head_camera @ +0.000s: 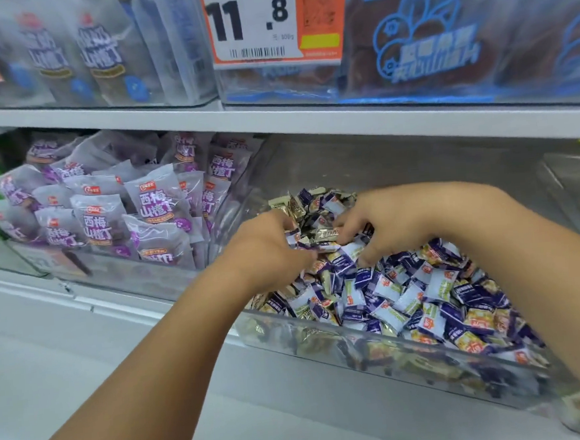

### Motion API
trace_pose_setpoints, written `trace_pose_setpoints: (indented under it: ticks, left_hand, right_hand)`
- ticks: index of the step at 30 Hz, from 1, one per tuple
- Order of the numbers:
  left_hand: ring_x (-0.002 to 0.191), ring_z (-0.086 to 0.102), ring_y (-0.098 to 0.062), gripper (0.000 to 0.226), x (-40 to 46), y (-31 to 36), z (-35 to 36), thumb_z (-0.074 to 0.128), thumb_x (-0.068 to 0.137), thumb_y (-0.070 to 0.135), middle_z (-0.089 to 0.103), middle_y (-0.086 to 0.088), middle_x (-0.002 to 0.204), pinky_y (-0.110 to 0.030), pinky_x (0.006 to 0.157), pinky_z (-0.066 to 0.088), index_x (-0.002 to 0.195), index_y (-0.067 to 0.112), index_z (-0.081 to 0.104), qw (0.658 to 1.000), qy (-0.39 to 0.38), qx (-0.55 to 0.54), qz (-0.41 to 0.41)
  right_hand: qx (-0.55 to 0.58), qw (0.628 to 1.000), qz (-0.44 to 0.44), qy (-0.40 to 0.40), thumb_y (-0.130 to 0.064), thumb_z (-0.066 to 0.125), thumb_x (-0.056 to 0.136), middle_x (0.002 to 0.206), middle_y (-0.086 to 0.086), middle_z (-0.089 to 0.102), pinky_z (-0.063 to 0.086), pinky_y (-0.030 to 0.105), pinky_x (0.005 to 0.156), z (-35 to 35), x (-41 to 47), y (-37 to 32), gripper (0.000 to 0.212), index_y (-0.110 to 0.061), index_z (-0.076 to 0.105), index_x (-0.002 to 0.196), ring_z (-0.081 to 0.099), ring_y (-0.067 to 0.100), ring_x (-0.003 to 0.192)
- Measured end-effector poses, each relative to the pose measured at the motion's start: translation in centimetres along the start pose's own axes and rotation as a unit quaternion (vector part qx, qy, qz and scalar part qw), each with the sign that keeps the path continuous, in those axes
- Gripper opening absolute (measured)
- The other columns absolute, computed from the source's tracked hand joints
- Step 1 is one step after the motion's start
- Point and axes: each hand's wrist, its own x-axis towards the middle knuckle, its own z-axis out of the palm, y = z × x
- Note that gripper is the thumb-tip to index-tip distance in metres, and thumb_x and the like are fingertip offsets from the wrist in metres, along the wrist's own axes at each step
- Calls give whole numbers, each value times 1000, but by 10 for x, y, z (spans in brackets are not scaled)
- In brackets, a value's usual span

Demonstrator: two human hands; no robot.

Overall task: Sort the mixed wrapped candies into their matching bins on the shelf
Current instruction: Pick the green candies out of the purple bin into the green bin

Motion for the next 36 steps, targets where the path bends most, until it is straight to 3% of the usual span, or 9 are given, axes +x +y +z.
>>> trace_pose_setpoints:
  ticks: [3, 6, 10, 16, 21, 27, 30, 32, 36]
  left_hand:
    - [110, 56, -31, 37, 12, 6, 2, 55, 97, 24, 55, -13, 119, -34, 83, 42, 130, 10, 49, 991, 119, 44, 51]
    - [101, 55, -32, 34, 27, 9, 8, 52, 92, 6, 56, -18, 121, -35, 77, 41, 126, 6, 49, 990, 90, 87, 64]
    - [98, 57, -31, 43, 37, 11, 16, 52, 82, -6, 56, -17, 120, -30, 73, 40, 124, 4, 50, 985, 62, 152, 44]
    - [78, 56, -28, 7, 40, 13, 17, 63, 85, 2, 66, -15, 106, -30, 67, 42, 88, 8, 59, 979, 68, 192, 14]
    - [98, 61, -28, 23, 39, 7, 16, 65, 91, 15, 60, -12, 118, -35, 81, 50, 114, 14, 61, 982, 48, 169, 63]
    - [93, 61, -25, 40, 39, 6, 13, 70, 90, 26, 62, -8, 116, -35, 82, 50, 125, 17, 53, 996, 7, 64, 69]
    - [96, 65, -28, 60, 41, 8, 13, 78, 83, 30, 63, -12, 126, -30, 74, 49, 135, 11, 54, 999, -13, 13, 31]
    - [85, 68, -26, 53, 40, 8, 10, 85, 75, 27, 71, -11, 108, -22, 61, 47, 120, 8, 66, 999, 15, -45, 26]
    - [62, 65, -10, 36, 34, 15, 9, 85, 73, 34, 75, -5, 86, -17, 51, 47, 99, 12, 73, 987, 60, -132, 63]
  right_hand:
    - [35, 999, -21, 34, -34, 70, 88, 147, -19, 48, 39, 38, 111, 8, -10, 4, 37, -36, 68, 125, 50, 10, 130]
    - [63, 994, -12, 94, -33, 68, 89, 111, -13, 73, 56, 35, 87, 6, -14, -2, 13, -31, 78, 98, 68, 10, 95]
    - [22, 980, 27, 195, -28, 79, 81, 68, 0, 71, 58, 33, 62, 5, -8, -19, 19, -16, 71, 69, 67, 19, 65]
    - [-6, 988, 22, 153, -15, 78, 78, 93, 6, 66, 58, 39, 68, 24, 11, -24, 33, -16, 65, 108, 64, 21, 77]
    - [172, 959, 32, 223, -23, 69, 88, 76, -8, 60, 43, 21, 54, 8, -19, 10, 11, -21, 71, 98, 56, 8, 64]
    - [358, 898, 121, 226, -11, 51, 91, 78, 9, 68, 54, 37, 67, 6, -46, 31, 21, -14, 71, 88, 63, 21, 64]
    - [402, 868, 189, 220, -2, 48, 94, 79, 13, 62, 58, 36, 60, 6, -46, 32, 26, -8, 67, 77, 61, 26, 59]
    - [423, 849, 230, 219, -3, 45, 96, 66, 13, 53, 52, 32, 49, 3, -45, 35, 29, -4, 63, 73, 52, 25, 47]
    - [216, 930, 158, 251, -16, 60, 89, 79, 9, 66, 49, 33, 60, 2, -46, 43, 16, -7, 71, 84, 62, 29, 69]
